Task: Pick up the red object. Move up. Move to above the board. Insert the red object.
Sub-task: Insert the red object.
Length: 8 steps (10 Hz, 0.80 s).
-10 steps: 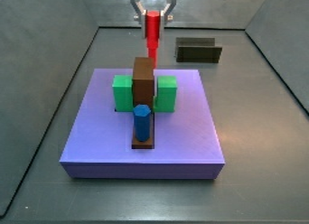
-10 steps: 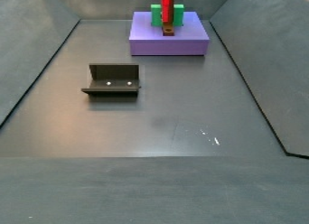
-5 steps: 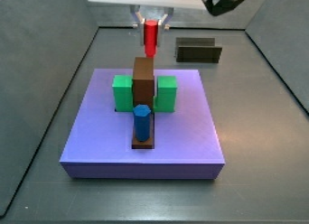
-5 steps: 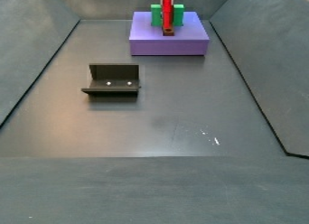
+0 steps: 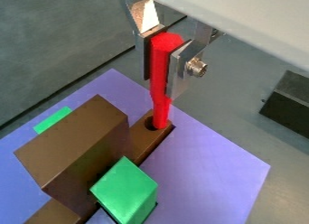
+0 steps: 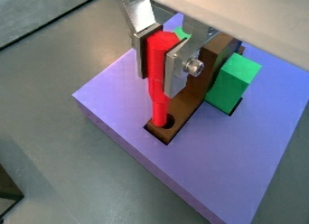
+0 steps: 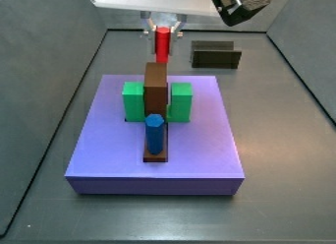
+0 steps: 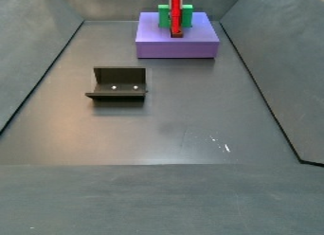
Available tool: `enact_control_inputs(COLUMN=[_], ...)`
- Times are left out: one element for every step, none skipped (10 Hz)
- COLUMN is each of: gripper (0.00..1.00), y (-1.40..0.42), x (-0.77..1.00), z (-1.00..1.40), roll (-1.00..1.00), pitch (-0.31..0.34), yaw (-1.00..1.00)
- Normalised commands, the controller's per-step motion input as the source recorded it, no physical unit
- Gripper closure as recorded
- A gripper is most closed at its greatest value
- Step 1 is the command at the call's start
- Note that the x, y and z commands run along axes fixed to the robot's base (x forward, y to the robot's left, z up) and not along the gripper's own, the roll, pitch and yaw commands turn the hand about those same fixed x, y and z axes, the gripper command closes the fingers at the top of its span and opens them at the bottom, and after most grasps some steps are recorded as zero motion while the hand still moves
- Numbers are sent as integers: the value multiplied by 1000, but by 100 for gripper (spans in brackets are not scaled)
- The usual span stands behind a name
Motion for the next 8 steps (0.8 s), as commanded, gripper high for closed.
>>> enact_control_inputs(gripper=[100,100,100,100,100,100,100,100], y=[0,0,0,0,-43,-97,-94,-51], x=[-146,-137,-106,-46,0,0,9,17], z=[0,0,0,0,-3,-51,-117,-143], roll=[-56,-61,-67,-70,-60,-50,-27,-19], pitch=[-30,-31,-27,-27,-31,-20,-19,-19], yaw=[0,0,0,0,0,0,26,29])
